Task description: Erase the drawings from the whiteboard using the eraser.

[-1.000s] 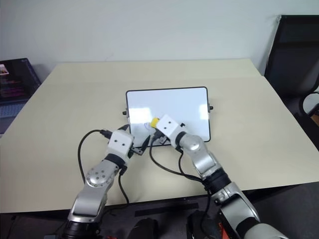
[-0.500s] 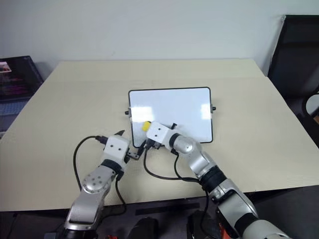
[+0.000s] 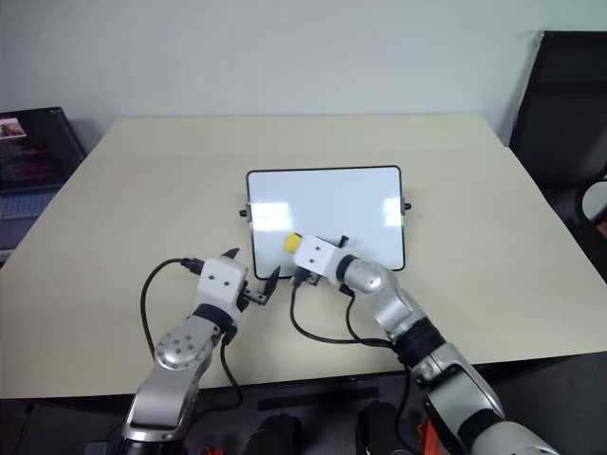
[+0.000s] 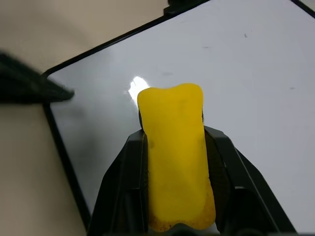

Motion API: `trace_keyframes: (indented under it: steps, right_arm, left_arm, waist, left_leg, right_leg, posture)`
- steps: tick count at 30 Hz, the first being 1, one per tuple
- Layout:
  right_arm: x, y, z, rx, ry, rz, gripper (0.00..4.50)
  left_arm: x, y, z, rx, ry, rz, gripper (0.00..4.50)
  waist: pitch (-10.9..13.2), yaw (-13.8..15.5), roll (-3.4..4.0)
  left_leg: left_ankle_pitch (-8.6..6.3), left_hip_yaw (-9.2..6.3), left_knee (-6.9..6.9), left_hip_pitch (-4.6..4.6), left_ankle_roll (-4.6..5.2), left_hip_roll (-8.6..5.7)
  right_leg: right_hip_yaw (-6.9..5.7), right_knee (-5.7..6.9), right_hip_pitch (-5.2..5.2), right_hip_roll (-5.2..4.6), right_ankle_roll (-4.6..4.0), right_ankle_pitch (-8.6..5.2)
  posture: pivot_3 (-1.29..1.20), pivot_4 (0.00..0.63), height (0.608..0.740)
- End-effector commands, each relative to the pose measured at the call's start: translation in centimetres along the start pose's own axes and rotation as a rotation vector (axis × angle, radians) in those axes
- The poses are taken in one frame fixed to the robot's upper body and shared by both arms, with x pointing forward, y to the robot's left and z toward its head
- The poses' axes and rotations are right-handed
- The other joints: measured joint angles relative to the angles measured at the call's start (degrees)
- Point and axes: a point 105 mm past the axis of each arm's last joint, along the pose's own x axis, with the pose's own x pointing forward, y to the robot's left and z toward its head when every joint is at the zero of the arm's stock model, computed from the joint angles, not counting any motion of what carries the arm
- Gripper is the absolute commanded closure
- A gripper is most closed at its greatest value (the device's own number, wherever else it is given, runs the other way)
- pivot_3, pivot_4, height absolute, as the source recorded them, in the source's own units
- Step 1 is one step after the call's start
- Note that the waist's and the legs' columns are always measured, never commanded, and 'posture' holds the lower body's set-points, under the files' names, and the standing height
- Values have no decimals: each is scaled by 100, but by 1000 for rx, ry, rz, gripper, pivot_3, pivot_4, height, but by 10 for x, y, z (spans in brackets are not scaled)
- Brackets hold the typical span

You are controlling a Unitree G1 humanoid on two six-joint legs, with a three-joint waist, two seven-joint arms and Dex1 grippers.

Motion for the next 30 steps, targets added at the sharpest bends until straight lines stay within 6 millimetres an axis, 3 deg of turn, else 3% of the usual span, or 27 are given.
trace_keyframes:
  steps: [1,3,6,18,24,30]
  right_arm:
    - [11,-9,7,12,7,-48,3308]
    - [15,-7,13,14,-7,-47,3308]
    - [10,-4,4,13,7,-38,3308]
    - [-54,-11,-70,-8,195,-35,3308]
    - [-61,-22,-67,2,193,-82,3308]
    - [-64,-37,-32,142,53,-180,3308]
  left_arm:
    - [3,-1,6,-1,-25,-16,0]
    - [4,-1,5,1,-24,-17,0]
    - [3,2,5,6,-25,-16,0]
    - [0,3,3,15,-20,-14,0]
    - [3,8,2,27,-20,-15,0]
    - [6,6,5,33,-36,-43,0]
  waist:
    - [0,-16,0]
    - [0,-16,0]
    - [0,-7,0]
    - [0,78,0]
    - [0,78,-1]
    - [1,81,-2]
  left_leg:
    - [1,0,-2,3,1,1]
    - [1,-4,-6,1,1,1]
    - [0,-8,-10,-20,0,-1]
    - [1,-14,-1,-19,2,-11]
    - [6,-15,-1,-14,9,-10]
    - [6,-9,-1,-31,8,-13]
  right_leg:
    - [0,3,-1,0,0,0]
    - [0,5,-2,1,22,13]
    - [0,-3,-12,3,23,14]
    - [-2,-19,4,-7,-8,-4]
    - [-4,-19,10,-7,-10,-6]
    - [-4,-23,0,-8,17,10]
  posture:
    - [0,150,740]
    - [0,150,740]
    - [0,150,740]
    - [0,150,740]
    - [0,150,740]
    - [0,150,740]
